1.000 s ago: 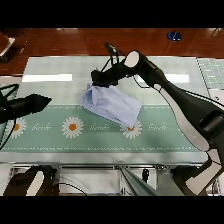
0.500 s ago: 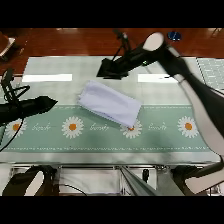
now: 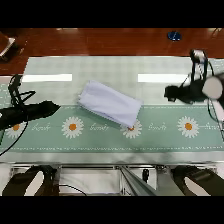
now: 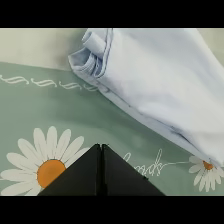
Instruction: Fold the shirts.
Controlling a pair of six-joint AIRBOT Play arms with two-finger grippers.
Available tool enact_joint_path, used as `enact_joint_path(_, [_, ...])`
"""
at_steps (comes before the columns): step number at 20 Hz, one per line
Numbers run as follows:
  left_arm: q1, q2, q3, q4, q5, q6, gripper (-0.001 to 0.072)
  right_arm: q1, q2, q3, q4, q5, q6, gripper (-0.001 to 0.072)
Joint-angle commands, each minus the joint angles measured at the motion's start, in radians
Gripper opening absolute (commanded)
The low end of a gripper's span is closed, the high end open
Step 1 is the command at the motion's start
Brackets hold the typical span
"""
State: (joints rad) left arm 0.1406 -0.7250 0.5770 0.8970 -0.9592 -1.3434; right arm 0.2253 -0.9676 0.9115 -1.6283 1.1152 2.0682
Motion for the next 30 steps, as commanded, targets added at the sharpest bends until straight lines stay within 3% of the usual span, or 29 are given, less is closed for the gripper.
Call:
enact_joint_path(1, [0.0,-0.001,-0.022,0.0,0.008,0.0,0.0017,-0.101,0.073,-0.357,0.483,-0.287,-0.088,0.0412])
enact_joint_path(3, [0.0,-0.001,-0.025,0.0,0.009,0.0,0.0017,-0.111,-0.018,-0.38,0.716,-0.307,-0.275,0.0412])
enact_joint_path(5, [0.0,-0.001,-0.025,0.0,0.009,0.0,0.0016,-0.111,-0.129,-0.365,0.853,-0.304,-0.409,0.0412])
enact_joint_path(10, [0.0,-0.001,-0.025,0.0,0.007,0.0,0.0016,-0.109,-0.383,-0.235,1.017,-0.229,-0.577,0.0412])
enact_joint_path(18, [0.0,-0.002,-0.025,0.0,0.011,-0.001,0.0016,-0.049,-0.581,-0.042,1.027,-0.148,-0.614,0.0402])
enact_joint_path(19, [0.0,-0.002,-0.025,0.0,0.011,-0.001,0.0017,-0.024,-0.593,-0.018,1.026,-0.148,-0.62,0.0341])
enact_joint_path(20, [0.0,-0.001,-0.025,0.0,0.01,-0.001,0.0016,-0.006,-0.594,0.008,1.026,-0.147,-0.642,0.0207])
enact_joint_path(21, [0.0,-0.001,-0.025,0.0,0.01,-0.001,0.0017,0.004,-0.592,0.043,1.028,-0.13,-0.695,0.0026])
enact_joint_path(26, [0.0,-0.001,-0.025,0.0,0.009,-0.001,0.0017,0.007,-0.584,0.317,0.968,0.044,-0.687,0.0027])
enact_joint_path(30, [0.0,-0.001,-0.025,0.0,0.007,-0.001,0.0016,-0.019,-0.543,0.572,0.81,0.103,-0.572,0.0027])
